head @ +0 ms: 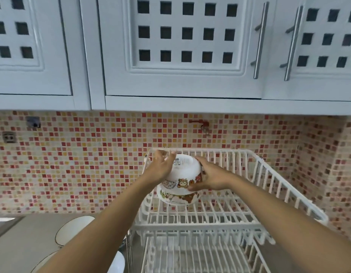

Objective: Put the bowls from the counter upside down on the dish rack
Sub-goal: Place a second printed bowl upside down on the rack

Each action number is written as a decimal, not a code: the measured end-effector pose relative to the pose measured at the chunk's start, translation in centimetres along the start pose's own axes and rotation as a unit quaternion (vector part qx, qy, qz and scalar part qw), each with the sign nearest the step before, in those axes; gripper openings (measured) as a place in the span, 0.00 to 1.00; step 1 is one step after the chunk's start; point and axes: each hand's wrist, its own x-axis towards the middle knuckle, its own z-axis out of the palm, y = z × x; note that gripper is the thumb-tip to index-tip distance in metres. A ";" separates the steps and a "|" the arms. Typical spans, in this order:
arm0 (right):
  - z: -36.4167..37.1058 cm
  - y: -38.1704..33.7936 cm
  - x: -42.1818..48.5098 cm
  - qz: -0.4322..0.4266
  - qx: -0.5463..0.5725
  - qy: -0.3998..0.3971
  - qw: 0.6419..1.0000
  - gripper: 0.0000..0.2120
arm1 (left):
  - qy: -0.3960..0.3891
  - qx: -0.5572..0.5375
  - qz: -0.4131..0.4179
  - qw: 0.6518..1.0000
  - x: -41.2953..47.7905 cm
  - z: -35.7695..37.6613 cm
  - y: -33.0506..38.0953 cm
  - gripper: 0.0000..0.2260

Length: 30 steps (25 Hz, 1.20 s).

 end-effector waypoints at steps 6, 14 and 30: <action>1.1 0.6 0.7 0.036 -0.017 -0.052 0.998 0.50 | -0.036 0.065 -0.028 0.997 0.5 0.7 -1.4 0.30; 0.5 -1.9 -0.8 0.054 -0.083 -0.025 0.995 0.50 | 0.000 0.111 0.008 0.994 -0.7 -0.5 -0.3 0.30; 17.7 -20.5 -1.6 -0.062 -0.229 0.103 0.966 0.31 | 0.074 0.275 0.003 0.958 -14.7 -16.7 -9.1 0.23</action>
